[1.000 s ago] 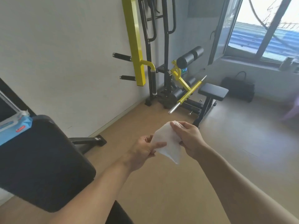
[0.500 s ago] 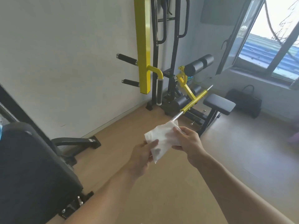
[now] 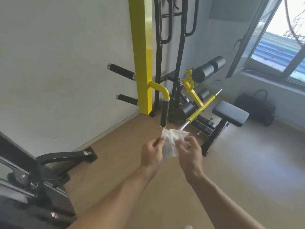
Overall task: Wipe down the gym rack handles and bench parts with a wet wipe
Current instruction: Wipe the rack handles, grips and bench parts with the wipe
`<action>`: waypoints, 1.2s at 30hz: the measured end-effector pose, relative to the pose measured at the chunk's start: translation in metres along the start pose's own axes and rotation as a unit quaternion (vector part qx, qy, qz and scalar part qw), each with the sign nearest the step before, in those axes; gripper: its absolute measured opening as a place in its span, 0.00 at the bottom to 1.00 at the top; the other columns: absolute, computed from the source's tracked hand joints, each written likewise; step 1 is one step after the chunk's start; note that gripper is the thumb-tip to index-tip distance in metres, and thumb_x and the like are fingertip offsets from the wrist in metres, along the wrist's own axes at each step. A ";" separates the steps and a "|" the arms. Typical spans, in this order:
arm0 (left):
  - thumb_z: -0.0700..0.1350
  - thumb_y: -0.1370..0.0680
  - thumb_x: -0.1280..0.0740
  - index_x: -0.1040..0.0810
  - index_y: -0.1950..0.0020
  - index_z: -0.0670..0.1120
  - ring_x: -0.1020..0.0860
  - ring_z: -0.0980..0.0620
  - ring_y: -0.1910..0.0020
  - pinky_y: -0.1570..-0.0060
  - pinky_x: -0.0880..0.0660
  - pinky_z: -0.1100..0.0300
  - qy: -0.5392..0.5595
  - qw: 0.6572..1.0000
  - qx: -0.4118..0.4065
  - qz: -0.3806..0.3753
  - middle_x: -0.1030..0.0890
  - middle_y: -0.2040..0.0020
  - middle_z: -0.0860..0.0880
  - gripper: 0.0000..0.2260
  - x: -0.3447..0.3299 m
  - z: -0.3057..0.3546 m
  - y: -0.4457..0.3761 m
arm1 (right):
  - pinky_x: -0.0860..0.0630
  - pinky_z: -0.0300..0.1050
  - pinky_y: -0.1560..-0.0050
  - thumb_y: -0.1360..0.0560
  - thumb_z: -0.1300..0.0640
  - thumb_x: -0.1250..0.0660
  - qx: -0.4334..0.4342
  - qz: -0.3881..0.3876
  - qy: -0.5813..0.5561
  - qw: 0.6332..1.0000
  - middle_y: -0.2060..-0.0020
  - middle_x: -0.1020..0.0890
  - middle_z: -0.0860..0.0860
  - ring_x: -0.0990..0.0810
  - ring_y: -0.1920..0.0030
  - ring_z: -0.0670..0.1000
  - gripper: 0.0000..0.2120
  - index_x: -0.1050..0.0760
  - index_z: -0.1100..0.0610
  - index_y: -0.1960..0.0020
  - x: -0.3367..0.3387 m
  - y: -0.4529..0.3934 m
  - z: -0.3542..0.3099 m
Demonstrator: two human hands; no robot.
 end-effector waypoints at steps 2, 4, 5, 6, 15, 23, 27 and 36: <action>0.47 0.19 0.34 0.14 0.56 0.53 0.19 0.61 0.59 0.54 0.24 0.65 -0.012 0.998 -0.042 -0.044 0.13 0.60 0.56 0.10 -0.019 0.019 -0.015 | 0.27 0.38 0.65 0.25 0.51 0.28 0.000 -0.062 -0.016 0.998 0.63 0.19 0.47 0.23 0.64 0.45 0.08 0.24 0.53 0.52 -0.015 -0.015 -0.005; 0.48 0.17 0.38 0.13 0.53 0.53 0.19 0.65 0.57 0.55 0.25 0.70 -0.022 0.995 -0.059 -0.074 0.13 0.59 0.56 0.14 -0.031 0.033 -0.029 | 0.30 0.42 0.66 0.27 0.50 0.27 -0.002 -0.083 -0.024 0.996 0.68 0.24 0.51 0.26 0.66 0.46 0.10 0.24 0.55 0.55 -0.022 -0.039 -0.009; 0.48 0.16 0.40 0.13 0.50 0.54 0.19 0.68 0.56 0.55 0.27 0.73 -0.031 0.994 -0.064 -0.084 0.14 0.58 0.59 0.15 -0.036 0.037 -0.038 | 0.31 0.41 0.67 0.28 0.50 0.27 -0.002 -0.095 -0.016 0.995 0.69 0.27 0.50 0.28 0.67 0.46 0.11 0.24 0.55 0.57 -0.025 -0.053 -0.011; 0.48 0.15 0.41 0.14 0.47 0.53 0.20 0.71 0.54 0.54 0.29 0.76 -0.044 0.993 -0.068 -0.089 0.15 0.56 0.61 0.15 -0.040 0.040 -0.048 | 0.32 0.40 0.68 0.29 0.49 0.26 -0.004 -0.106 0.002 0.994 0.70 0.28 0.47 0.28 0.69 0.45 0.11 0.24 0.55 0.58 -0.028 -0.067 -0.012; 0.56 0.23 0.36 0.14 0.49 0.54 0.16 0.52 0.51 0.47 0.20 0.45 -0.052 0.980 -0.156 0.114 0.13 0.53 0.53 0.12 -0.034 0.047 -0.109 | 0.29 0.43 0.66 0.25 0.64 0.33 -0.023 -0.033 -0.017 0.999 0.68 0.21 0.52 0.26 0.66 0.51 0.08 0.20 0.57 0.62 -0.037 -0.177 -0.018; 0.67 0.27 0.36 0.16 0.46 0.56 0.16 0.53 0.47 0.41 0.22 0.50 -0.093 0.987 -0.125 0.029 0.13 0.51 0.56 0.20 -0.032 0.077 -0.143 | 0.24 0.42 0.41 0.27 0.63 0.33 0.224 -0.198 -0.057 0.952 0.30 0.25 0.44 0.24 0.32 0.47 0.17 0.21 0.46 0.43 -0.074 -0.135 -0.012; 0.62 0.22 0.33 0.16 0.46 0.52 0.18 0.64 0.51 0.49 0.23 0.66 -0.139 0.982 -0.126 -0.029 0.14 0.53 0.57 0.16 -0.032 0.086 -0.152 | 0.23 0.46 0.41 0.19 0.56 0.36 0.177 -0.152 -0.144 0.962 0.32 0.24 0.38 0.23 0.33 0.55 0.05 0.22 0.54 0.48 -0.082 -0.130 -0.011; 0.53 0.25 0.26 0.20 0.55 0.66 0.23 0.71 0.50 0.53 0.28 0.76 -0.208 0.958 -0.190 -0.055 0.19 0.51 0.64 0.07 -0.022 0.095 -0.167 | 0.23 0.48 0.58 0.28 0.40 0.32 0.094 -0.095 0.030 0.991 0.59 0.18 0.44 0.21 0.58 0.50 0.15 0.21 0.44 0.44 -0.104 -0.150 0.003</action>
Point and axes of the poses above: each hand's wrist, its own y-axis away from the middle knuckle, its own x-axis out of the back of the hand, z = x × y, the point moved 4 cm from there along -y, towards the middle knuckle
